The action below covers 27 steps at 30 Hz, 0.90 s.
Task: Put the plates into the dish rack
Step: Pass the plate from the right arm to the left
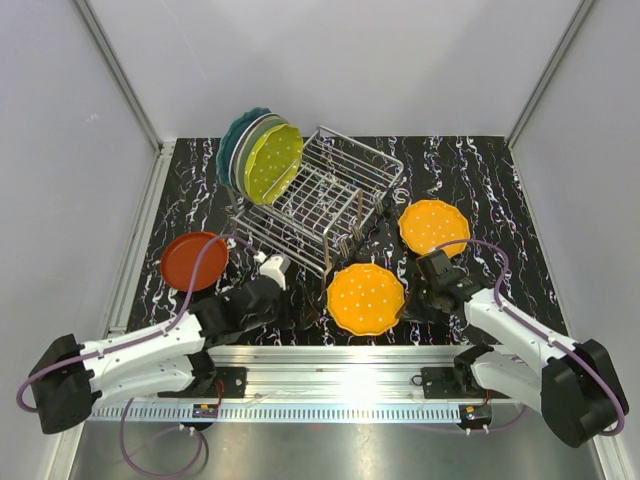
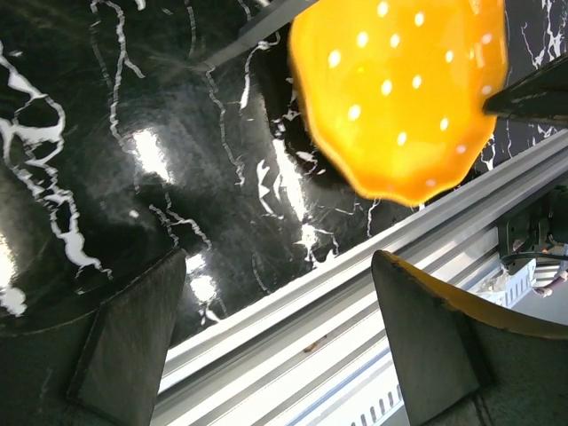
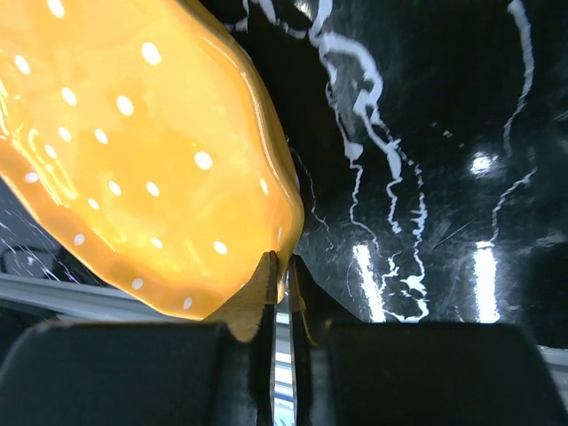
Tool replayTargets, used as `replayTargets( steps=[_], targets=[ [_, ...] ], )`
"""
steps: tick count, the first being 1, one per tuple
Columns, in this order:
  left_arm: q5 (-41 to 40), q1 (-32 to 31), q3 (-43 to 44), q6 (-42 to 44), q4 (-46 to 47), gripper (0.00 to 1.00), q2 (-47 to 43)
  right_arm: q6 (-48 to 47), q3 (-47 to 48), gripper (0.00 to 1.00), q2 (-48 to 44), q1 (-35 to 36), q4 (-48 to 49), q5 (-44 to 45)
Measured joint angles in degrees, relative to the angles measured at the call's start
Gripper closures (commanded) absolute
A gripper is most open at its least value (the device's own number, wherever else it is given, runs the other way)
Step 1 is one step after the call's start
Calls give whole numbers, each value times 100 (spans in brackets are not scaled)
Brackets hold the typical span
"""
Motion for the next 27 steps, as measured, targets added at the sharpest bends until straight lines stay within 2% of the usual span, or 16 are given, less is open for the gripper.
replayTargets(
  steps=[7, 16, 23, 27],
  targets=[
    [-251, -245, 280, -92, 256, 12, 549, 7, -24, 100, 173, 334, 9, -96],
    [-382, -417, 472, -149, 444, 17, 1270, -31, -26, 100, 201, 442, 164, -313],
    [-442, -428, 603, -146, 564, 19, 1644, -109, -33, 91, 326, 455, 219, -387],
    [-437, -428, 704, -149, 730, 23, 1967, -153, -33, 83, 328, 457, 238, -400]
  ],
)
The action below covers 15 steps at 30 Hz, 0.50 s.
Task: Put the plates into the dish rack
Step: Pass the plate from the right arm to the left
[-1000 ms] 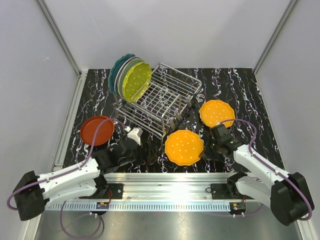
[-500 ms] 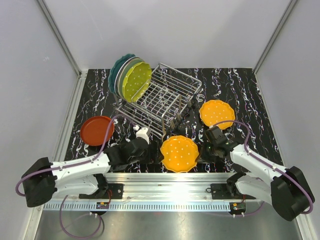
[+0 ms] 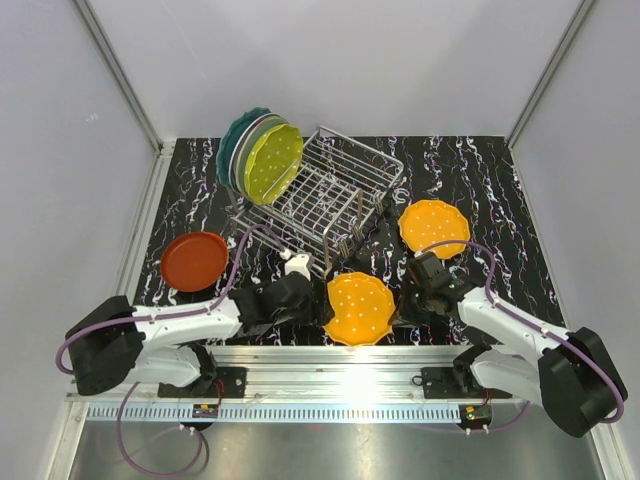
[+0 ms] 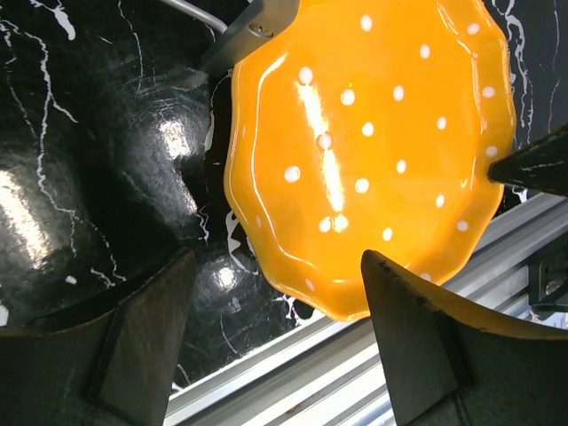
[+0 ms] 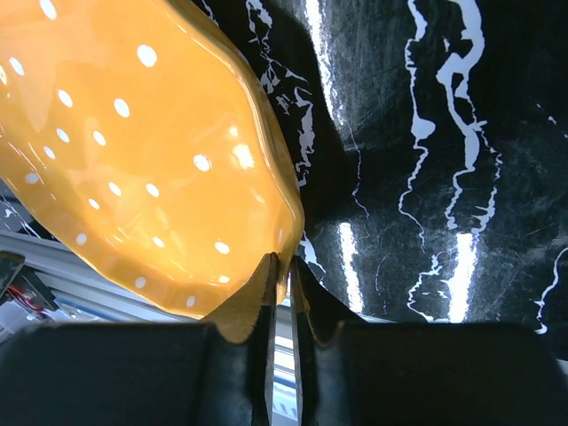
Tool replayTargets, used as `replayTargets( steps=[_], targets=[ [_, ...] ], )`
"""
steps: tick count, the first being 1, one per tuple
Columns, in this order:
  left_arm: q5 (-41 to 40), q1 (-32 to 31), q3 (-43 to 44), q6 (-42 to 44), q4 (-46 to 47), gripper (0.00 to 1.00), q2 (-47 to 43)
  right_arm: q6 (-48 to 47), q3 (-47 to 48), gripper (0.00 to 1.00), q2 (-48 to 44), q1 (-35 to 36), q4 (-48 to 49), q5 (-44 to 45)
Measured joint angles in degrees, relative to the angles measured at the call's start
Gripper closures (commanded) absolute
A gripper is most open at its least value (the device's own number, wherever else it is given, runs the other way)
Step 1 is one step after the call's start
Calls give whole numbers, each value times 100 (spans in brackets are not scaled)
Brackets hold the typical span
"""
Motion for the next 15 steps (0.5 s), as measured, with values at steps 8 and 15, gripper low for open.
replayTargets(
  steps=[8, 15],
  targets=[
    [-9, 0, 162, 11, 94, 33, 452, -42, -2, 66, -7, 4, 92, -107],
    [17, 0, 317, 0, 236, 48, 809, -44, -2, 64, -33, 15, 129, -120]
  ],
)
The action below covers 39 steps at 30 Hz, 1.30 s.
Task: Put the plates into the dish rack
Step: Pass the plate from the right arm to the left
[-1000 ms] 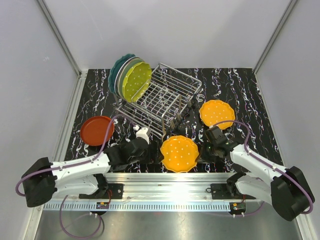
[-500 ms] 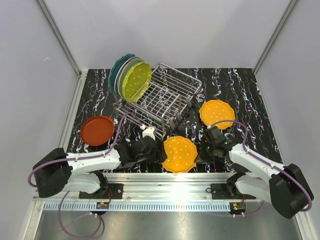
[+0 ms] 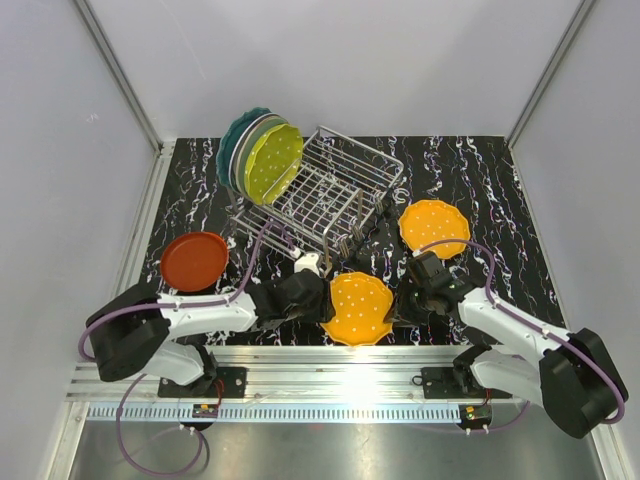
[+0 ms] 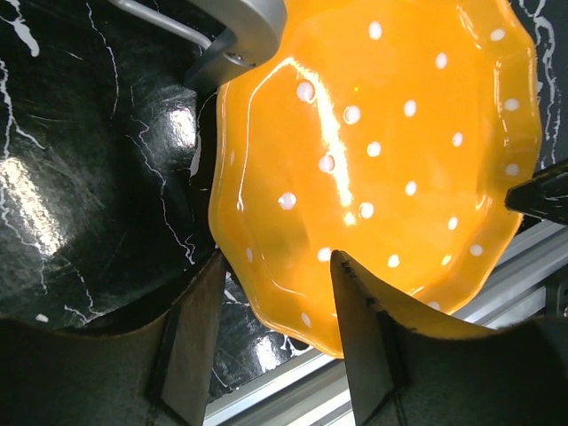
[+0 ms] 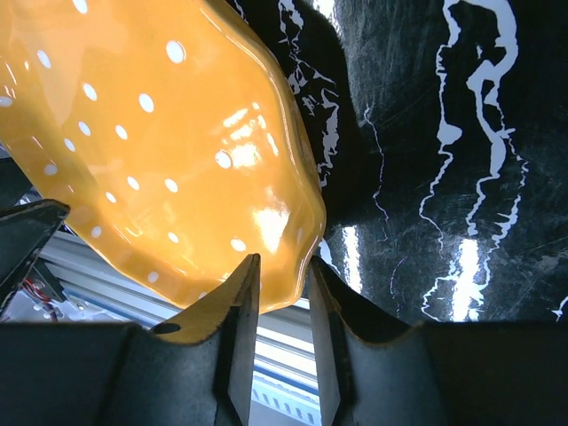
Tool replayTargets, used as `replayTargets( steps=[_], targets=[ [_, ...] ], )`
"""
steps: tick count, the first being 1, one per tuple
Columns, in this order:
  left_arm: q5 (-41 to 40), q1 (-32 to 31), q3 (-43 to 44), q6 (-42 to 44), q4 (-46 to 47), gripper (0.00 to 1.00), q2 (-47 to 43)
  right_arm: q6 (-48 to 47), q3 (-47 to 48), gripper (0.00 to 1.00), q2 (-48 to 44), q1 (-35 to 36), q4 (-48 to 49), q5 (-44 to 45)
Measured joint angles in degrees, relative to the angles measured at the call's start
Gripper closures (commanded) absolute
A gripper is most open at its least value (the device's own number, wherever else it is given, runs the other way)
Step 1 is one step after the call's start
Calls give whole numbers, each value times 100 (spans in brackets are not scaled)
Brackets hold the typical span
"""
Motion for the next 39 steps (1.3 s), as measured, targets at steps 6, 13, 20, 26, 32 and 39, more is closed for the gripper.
replayTargets(
  steps=[6, 13, 20, 26, 32, 39],
  targets=[
    [48, 57, 31, 2, 26, 50, 146, -22, 0, 59, -188, 7, -26, 55],
    [90, 133, 111, -7, 26, 59, 323, -31, 7, 60, -295, 20, -48, 332],
    [107, 153, 111, -31, 11, 77, 404, -15, 4, 56, -271, 22, -48, 468],
    [98, 199, 142, -127, -7, 100, 407, -17, 4, 50, -254, 22, -94, 470],
    [83, 216, 378, -101, -262, 100, 396, 9, 4, 41, -256, 26, -90, 470],
    [72, 197, 387, -39, -684, 100, 44, 195, -264, 39, -444, 26, 70, 463]
  ],
)
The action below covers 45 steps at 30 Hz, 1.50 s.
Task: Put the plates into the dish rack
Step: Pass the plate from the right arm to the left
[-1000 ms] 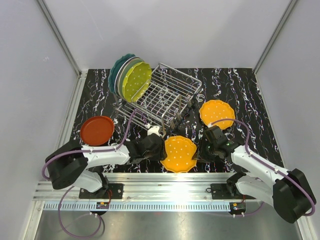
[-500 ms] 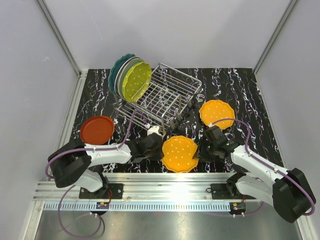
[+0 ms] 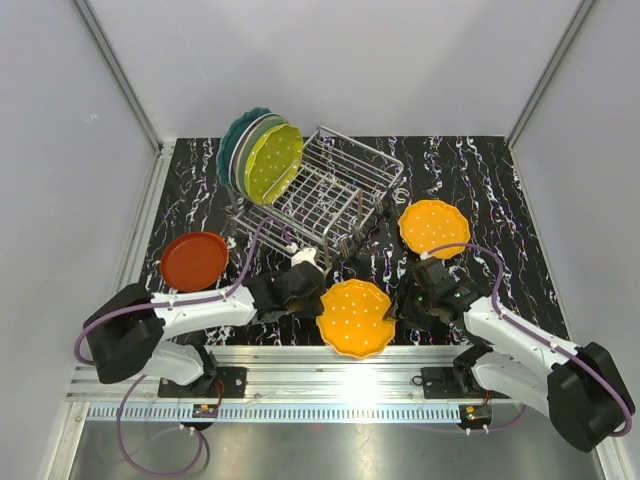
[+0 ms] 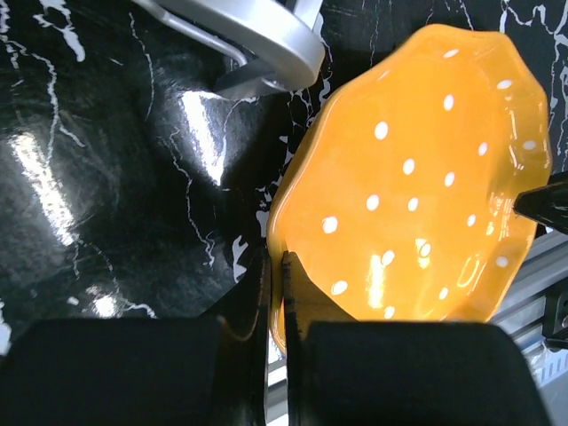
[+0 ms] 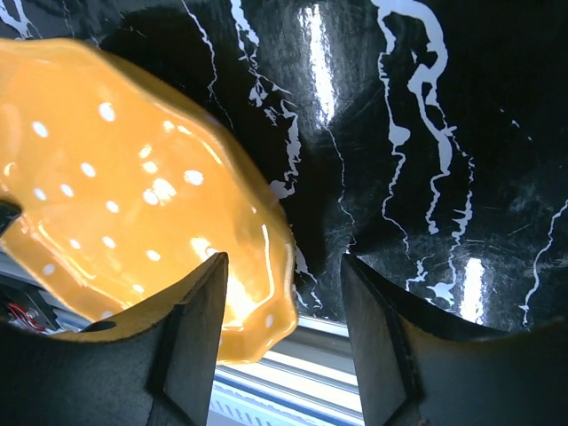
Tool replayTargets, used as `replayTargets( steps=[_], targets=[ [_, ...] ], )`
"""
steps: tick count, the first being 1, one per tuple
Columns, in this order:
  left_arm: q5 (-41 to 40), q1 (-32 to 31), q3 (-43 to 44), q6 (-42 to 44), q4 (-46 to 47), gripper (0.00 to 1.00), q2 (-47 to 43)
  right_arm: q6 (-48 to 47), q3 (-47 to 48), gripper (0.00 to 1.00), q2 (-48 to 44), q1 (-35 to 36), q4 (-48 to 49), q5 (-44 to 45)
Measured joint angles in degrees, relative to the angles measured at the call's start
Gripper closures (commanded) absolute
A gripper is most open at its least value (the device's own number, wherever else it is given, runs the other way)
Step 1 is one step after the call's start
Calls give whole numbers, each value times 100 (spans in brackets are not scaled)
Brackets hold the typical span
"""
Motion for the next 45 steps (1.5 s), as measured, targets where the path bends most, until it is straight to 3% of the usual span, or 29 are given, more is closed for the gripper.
replayTargets(
  steps=[15, 32, 37, 45],
  targets=[
    [-66, -2, 2, -22, -481, 100, -511, 203, -448, 38, -140, 0, 841, -426],
    [-238, -4, 201, -92, -1067, 100, -632, -560, 439, 38, -1032, 146, 111, -249],
    [-275, -4, 317, -221, -1314, 100, -645, -922, 787, 38, -1029, 920, 186, 101],
    [-356, -4, 662, -326, -1628, 100, -656, -1414, 968, 37, -778, 3049, 560, 1602]
  ],
)
